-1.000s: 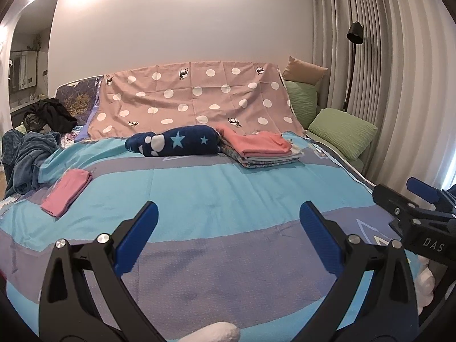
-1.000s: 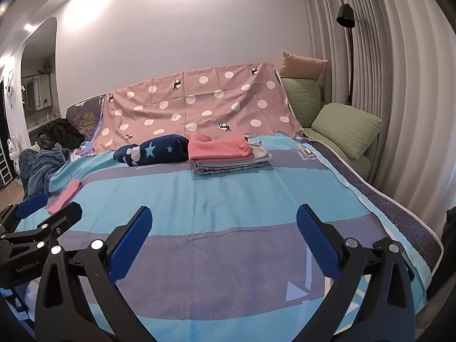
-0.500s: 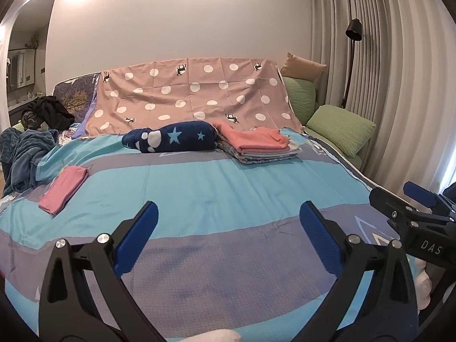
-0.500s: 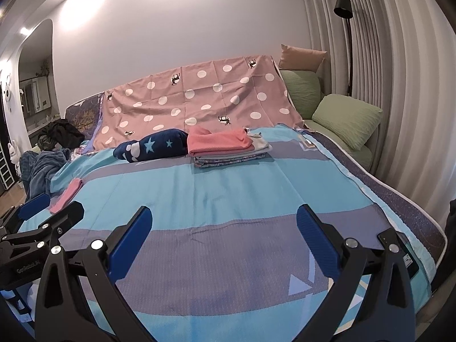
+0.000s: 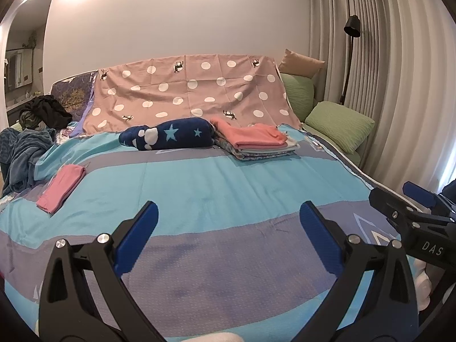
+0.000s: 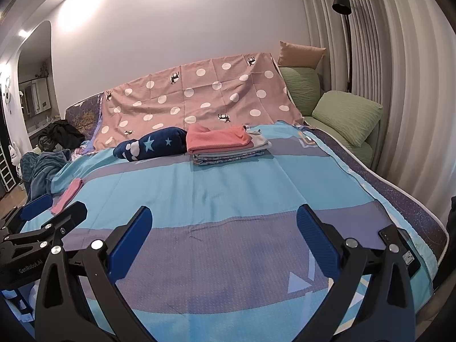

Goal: Fold small clothes

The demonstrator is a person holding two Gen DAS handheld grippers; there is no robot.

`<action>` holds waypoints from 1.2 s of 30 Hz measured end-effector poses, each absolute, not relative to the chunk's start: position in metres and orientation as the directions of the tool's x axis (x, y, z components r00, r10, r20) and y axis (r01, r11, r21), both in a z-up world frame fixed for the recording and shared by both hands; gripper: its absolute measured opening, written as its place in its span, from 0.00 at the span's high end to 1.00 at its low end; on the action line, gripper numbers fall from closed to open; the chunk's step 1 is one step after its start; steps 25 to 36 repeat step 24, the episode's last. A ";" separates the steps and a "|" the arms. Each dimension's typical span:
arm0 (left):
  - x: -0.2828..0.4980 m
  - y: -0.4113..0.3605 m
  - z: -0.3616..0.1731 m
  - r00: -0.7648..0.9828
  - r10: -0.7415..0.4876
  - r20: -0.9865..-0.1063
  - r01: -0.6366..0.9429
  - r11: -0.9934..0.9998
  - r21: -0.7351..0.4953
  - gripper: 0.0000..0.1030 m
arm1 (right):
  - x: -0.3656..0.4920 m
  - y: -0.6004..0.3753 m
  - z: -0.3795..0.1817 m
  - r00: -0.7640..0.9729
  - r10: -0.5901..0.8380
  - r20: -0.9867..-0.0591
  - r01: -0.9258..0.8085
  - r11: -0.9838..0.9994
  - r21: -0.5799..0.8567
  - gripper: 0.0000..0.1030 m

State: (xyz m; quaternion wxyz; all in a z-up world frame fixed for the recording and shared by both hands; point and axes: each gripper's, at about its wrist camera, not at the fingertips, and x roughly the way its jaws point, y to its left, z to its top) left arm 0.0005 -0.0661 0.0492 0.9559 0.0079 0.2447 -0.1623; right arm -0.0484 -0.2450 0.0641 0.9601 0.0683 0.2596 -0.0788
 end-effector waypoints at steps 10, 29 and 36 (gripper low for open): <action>0.001 -0.066 0.049 0.824 -0.307 -0.475 0.316 0.947 -0.063 0.02 | -0.048 -0.245 0.063 0.853 -0.113 -0.509 0.184 0.979 0.090 0.02; 0.002 -0.066 0.048 0.823 -0.301 -0.482 0.314 0.948 -0.058 0.02 | -0.045 -0.245 0.058 0.851 -0.105 -0.515 0.174 0.981 0.087 0.02; 0.002 -0.066 0.048 0.823 -0.301 -0.482 0.314 0.948 -0.058 0.02 | -0.045 -0.245 0.058 0.851 -0.105 -0.515 0.174 0.981 0.087 0.02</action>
